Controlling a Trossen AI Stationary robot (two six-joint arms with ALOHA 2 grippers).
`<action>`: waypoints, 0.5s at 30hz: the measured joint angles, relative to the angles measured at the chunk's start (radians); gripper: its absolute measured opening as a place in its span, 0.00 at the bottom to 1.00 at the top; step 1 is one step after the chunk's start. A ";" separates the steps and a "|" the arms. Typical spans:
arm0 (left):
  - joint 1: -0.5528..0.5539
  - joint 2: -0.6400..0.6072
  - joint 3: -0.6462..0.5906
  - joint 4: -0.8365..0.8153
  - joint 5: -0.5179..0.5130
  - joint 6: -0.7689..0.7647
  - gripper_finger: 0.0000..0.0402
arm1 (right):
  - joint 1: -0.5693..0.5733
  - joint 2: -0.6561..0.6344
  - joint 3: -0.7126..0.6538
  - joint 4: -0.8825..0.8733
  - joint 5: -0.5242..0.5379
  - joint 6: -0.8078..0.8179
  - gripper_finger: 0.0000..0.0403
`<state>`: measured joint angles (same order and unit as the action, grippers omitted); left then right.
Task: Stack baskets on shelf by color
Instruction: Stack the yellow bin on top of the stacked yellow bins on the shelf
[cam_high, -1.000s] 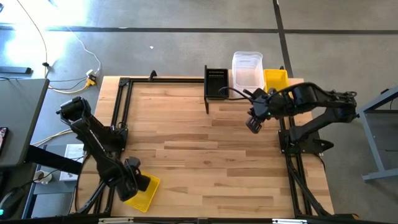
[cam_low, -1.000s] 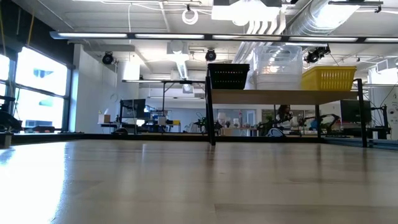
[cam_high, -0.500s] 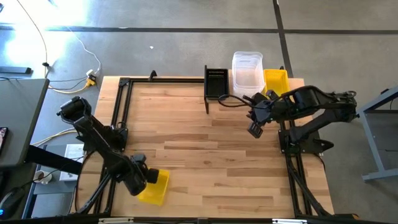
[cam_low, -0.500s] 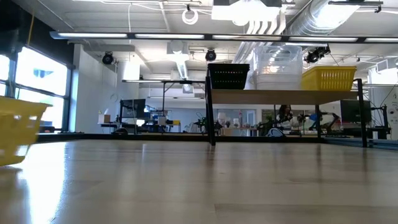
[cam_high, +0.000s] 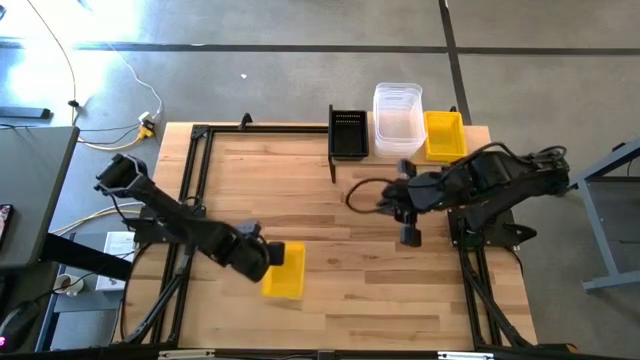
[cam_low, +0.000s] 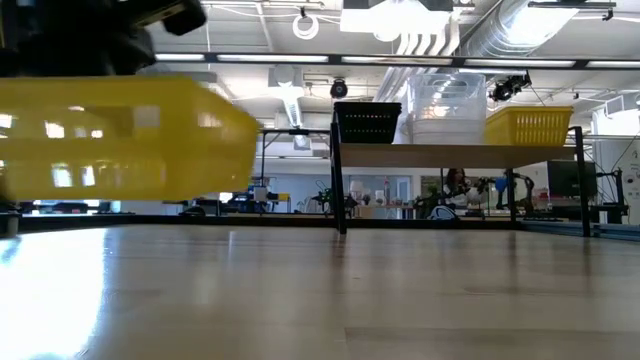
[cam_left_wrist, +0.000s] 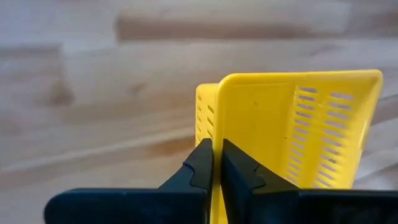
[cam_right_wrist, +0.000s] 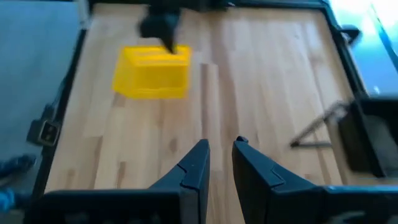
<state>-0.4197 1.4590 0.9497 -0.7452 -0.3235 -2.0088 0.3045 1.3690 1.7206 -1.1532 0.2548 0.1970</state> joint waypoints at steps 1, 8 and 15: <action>0.021 0.000 0.009 0.001 -0.013 0.024 0.01 | 0.001 0.007 0.000 0.016 -0.015 -0.030 0.14; 0.170 0.000 0.065 0.018 -0.029 0.183 0.01 | 0.011 0.083 0.000 0.061 -0.063 -0.219 0.15; 0.279 0.000 0.107 0.092 -0.052 0.308 0.01 | 0.012 0.167 0.000 0.101 -0.098 -0.350 0.22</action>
<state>-0.1410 1.4588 1.0569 -0.6531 -0.3754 -1.7006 0.3161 1.5361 1.7203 -1.0523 0.1563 -0.1532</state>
